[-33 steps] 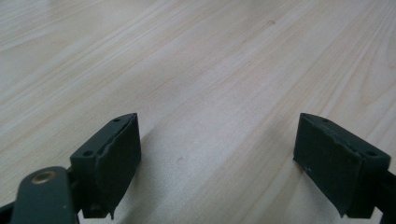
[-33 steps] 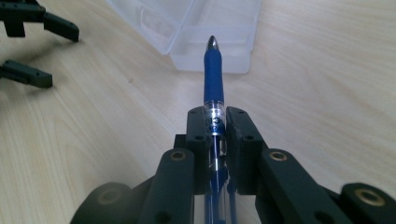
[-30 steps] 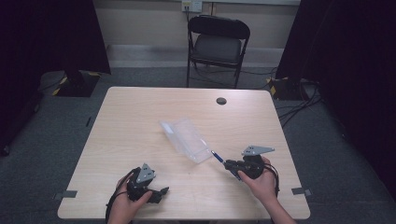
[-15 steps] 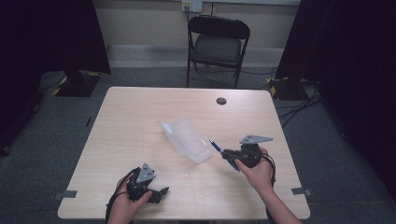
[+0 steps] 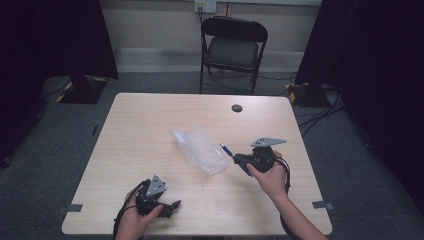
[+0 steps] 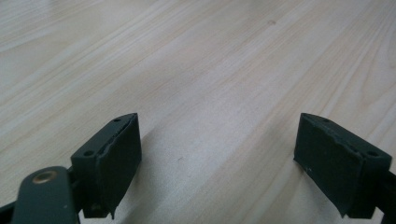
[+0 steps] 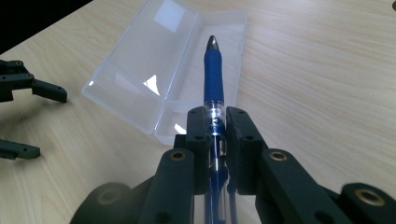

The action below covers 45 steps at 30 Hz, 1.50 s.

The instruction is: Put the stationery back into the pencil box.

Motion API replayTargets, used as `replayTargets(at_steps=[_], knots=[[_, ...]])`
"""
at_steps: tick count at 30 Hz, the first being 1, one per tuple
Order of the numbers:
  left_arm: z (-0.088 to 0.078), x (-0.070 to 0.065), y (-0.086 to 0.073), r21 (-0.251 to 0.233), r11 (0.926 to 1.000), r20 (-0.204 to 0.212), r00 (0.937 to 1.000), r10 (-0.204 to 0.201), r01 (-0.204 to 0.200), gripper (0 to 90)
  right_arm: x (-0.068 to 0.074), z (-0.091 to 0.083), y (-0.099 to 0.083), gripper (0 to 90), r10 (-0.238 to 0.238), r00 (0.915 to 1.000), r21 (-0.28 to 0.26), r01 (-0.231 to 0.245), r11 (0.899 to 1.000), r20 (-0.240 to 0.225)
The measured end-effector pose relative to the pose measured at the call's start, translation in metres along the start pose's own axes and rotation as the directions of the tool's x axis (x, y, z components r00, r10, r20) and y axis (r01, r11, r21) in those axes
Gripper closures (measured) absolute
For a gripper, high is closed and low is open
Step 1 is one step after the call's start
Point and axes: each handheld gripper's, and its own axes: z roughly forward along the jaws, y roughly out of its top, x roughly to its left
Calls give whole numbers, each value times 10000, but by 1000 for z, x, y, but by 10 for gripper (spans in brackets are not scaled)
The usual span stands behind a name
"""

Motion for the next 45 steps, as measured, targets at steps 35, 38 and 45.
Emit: replayTargets(at_steps=[35, 38, 45], knots=[[0, 0, 0, 1, 10000, 5, 10000, -9, 9, 147, -2, 37, 39, 802, 262, 9989, -143, -257, 9996, 377], [0, 0, 0, -4, 10000, 8, 10000, -6, 6, 147, -2, 41, 42, 801, 225, 9990, -116, -220, 9997, 394], [0, 0, 0, -5, 10000, 8, 10000, -9, 9, 147, 3, 49, 49, 801, 74, 9990, -121, -69, 9999, 441]])
